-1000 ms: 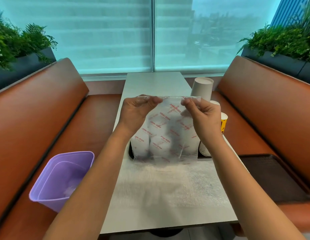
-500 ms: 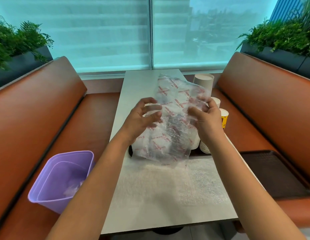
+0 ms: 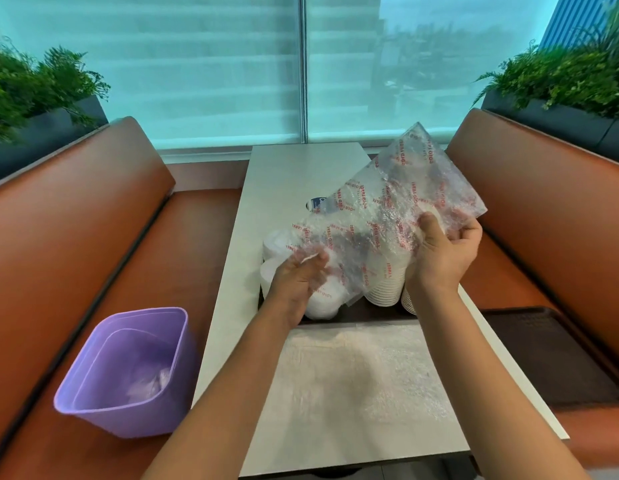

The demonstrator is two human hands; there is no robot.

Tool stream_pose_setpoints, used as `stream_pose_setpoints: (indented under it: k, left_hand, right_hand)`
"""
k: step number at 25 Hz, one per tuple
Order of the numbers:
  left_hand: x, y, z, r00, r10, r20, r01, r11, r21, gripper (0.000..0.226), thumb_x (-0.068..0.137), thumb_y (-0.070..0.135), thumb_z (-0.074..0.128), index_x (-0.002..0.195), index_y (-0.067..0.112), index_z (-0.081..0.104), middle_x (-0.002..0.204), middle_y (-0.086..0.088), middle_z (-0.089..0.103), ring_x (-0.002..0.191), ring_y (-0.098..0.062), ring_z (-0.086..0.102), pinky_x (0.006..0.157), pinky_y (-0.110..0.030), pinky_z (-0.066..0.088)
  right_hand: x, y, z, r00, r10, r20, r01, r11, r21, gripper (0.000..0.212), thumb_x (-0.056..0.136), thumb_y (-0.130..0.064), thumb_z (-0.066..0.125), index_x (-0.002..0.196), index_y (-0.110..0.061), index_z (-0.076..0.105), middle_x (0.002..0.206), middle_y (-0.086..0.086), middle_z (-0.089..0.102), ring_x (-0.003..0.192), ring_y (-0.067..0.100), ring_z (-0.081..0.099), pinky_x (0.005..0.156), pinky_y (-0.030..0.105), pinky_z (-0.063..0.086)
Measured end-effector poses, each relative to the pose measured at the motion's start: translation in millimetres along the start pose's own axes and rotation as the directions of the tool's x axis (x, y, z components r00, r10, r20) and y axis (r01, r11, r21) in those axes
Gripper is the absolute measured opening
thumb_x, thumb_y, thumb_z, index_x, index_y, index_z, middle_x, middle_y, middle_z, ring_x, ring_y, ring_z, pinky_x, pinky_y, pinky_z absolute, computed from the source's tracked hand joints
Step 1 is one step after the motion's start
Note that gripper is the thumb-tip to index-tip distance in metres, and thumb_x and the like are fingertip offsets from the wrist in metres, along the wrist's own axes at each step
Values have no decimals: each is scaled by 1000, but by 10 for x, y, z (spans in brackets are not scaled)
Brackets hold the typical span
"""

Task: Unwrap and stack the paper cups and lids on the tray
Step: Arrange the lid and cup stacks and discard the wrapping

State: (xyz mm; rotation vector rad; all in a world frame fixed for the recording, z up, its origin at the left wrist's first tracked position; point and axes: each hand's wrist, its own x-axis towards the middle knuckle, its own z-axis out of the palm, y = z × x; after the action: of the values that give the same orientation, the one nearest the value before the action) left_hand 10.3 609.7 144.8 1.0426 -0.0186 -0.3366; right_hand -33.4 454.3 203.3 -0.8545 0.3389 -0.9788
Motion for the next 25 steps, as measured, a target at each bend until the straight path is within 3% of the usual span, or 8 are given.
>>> stream_pose_setpoints:
  k: [5, 7, 9, 12, 14, 18, 21, 25]
  left_hand:
    - [27, 252, -82, 959, 243, -145, -211, 956, 202, 16, 87, 1, 60, 85, 16, 58, 69, 8, 67, 53, -1, 60, 60, -20, 51]
    - [5, 467, -142, 938, 346, -34, -282, 815, 506, 18, 87, 2, 62, 84, 20, 59, 79, 7, 63, 53, 4, 58, 54, -14, 47]
    - [-61, 693, -106, 935, 323, 147, -333, 657, 676, 20, 86, 2, 64, 82, 21, 60, 83, 7, 63, 53, 3, 58, 55, -11, 46]
    - [-160, 930, -1, 930, 124, 347, -364, 452, 814, 17, 86, 4, 64, 84, 20, 64, 82, 8, 67, 61, -7, 61, 66, -16, 48]
    - [-218, 1009, 85, 903, -28, 429, -386, 385, 838, 12, 86, 3, 64, 91, 14, 66, 83, 3, 69, 68, -10, 62, 71, -16, 50]
    - [-285, 1064, 171, 913, 43, 406, -397, 322, 859, 23, 80, 20, 74, 101, 24, 64, 89, 7, 71, 76, -5, 64, 78, -20, 51]
    - [-274, 922, 94, 894, 381, 236, -414, 499, 761, 57, 72, 28, 80, 117, 38, 47, 106, 17, 61, 94, 1, 59, 76, -11, 48]
    - [-245, 575, 140, 960, 274, 55, -271, 861, 430, 30, 83, 10, 65, 110, 21, 56, 89, 9, 69, 71, 2, 65, 65, -14, 50]
  right_hand:
    - [-7, 144, -230, 995, 5, -98, -25, 978, -209, 53, 77, 7, 67, 108, -16, 31, 108, -2, 41, 84, 6, 57, 85, 22, 46]
    - [10, 117, -316, 946, -322, -34, 264, 829, -493, 60, 72, -7, 70, 120, -4, 34, 121, 6, 34, 108, 17, 43, 94, 11, 34]
    - [26, 67, -291, 793, -516, 324, 602, 585, -544, 47, 72, -17, 63, 115, -1, 48, 122, 8, 40, 117, 15, 40, 101, 12, 28]
    - [-110, -24, -79, 613, -177, 770, 706, 560, -433, 40, 78, -35, 57, 115, -20, 55, 126, 4, 52, 118, 7, 44, 103, 14, 31]
    - [-184, -16, 16, 514, 69, 855, 712, 522, -470, 53, 81, -41, 60, 130, -24, 49, 133, -2, 51, 123, 8, 44, 103, 20, 33]
    - [-227, -6, 79, 602, 146, 785, 436, 764, -476, 19, 85, -10, 67, 97, -24, 63, 93, -15, 65, 84, -9, 60, 80, 17, 50]
    - [-242, 21, 71, 759, 95, 644, 262, 861, -436, 15, 88, -4, 62, 86, -19, 63, 83, -12, 63, 71, -10, 60, 61, 9, 48]
    - [-191, 73, 21, 824, 120, 554, 147, 899, -413, 16, 90, -10, 60, 83, -24, 63, 75, -13, 65, 80, 12, 62, 70, 31, 54]
